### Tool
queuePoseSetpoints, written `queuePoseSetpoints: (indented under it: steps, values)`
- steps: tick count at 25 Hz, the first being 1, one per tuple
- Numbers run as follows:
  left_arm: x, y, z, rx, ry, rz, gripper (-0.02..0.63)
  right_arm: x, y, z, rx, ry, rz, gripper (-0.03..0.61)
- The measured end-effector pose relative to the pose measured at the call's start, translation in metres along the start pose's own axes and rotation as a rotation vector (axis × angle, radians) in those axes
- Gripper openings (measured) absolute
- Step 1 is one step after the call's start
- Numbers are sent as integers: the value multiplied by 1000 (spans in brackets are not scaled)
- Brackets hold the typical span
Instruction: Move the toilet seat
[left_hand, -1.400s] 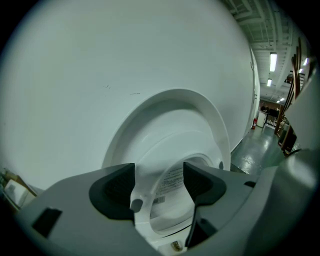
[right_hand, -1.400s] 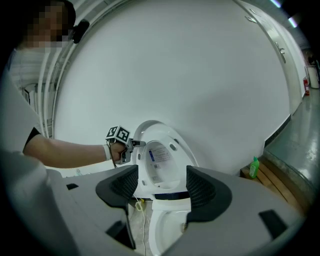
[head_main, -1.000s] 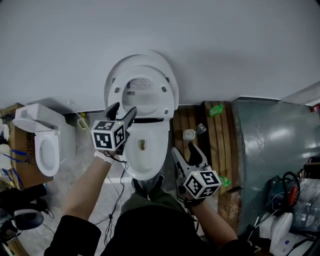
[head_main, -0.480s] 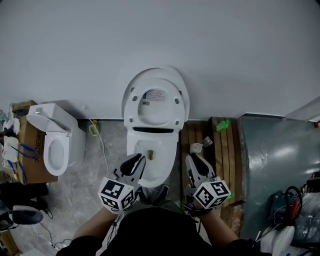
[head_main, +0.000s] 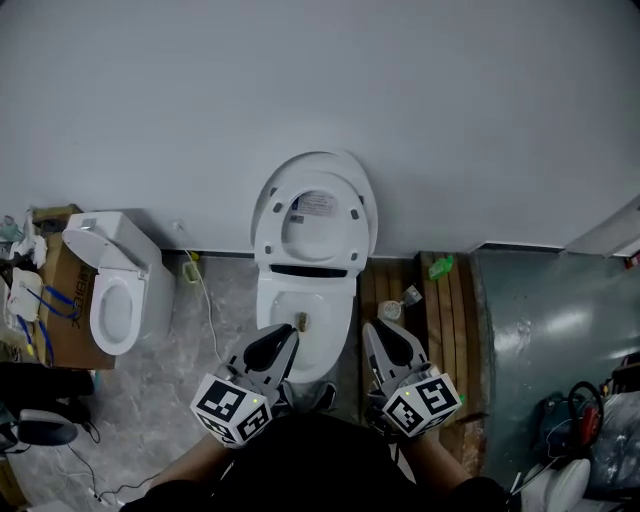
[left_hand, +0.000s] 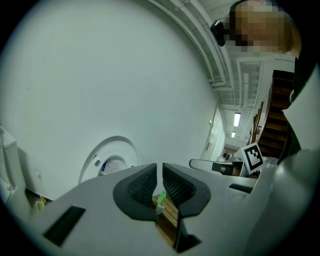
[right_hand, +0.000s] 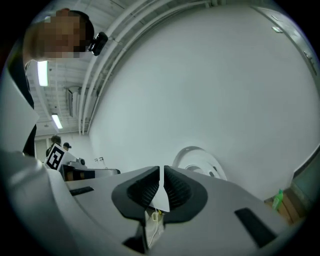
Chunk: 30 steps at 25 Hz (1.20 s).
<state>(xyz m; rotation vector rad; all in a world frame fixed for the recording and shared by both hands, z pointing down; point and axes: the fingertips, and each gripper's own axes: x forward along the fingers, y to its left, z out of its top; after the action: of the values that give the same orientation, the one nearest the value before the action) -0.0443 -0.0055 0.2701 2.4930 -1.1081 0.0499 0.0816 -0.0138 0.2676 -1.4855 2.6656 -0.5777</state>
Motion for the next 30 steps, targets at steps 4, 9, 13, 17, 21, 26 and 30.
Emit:
queuePoseSetpoints:
  steps: [4, 9, 13, 17, 21, 26, 30]
  values:
    - [-10, -24, 15, 22, -43, -33, 48, -9, 21, 14, -48, -35, 25, 51]
    - [-14, -34, 10, 19, -41, -34, 46, -14, 38, 11, -82, -41, 57, 51]
    - [-22, -38, 14, 24, -52, -34, 46, -19, 49, 13, -114, -49, 64, 51]
    - [-24, -46, 19, 46, -65, -36, 46, -25, 55, 17, -136, -74, 50, 49]
    - [-28, -56, 12, 48, -64, -43, 46, -34, 64, 11, -151, -74, 60, 49]
    - [-31, -56, 10, 48, -61, -34, 46, -37, 65, 9, -146, -75, 62, 49]
    - [-29, -57, 8, 52, -51, -33, 46, -38, 61, 7, -125, -76, 55, 49]
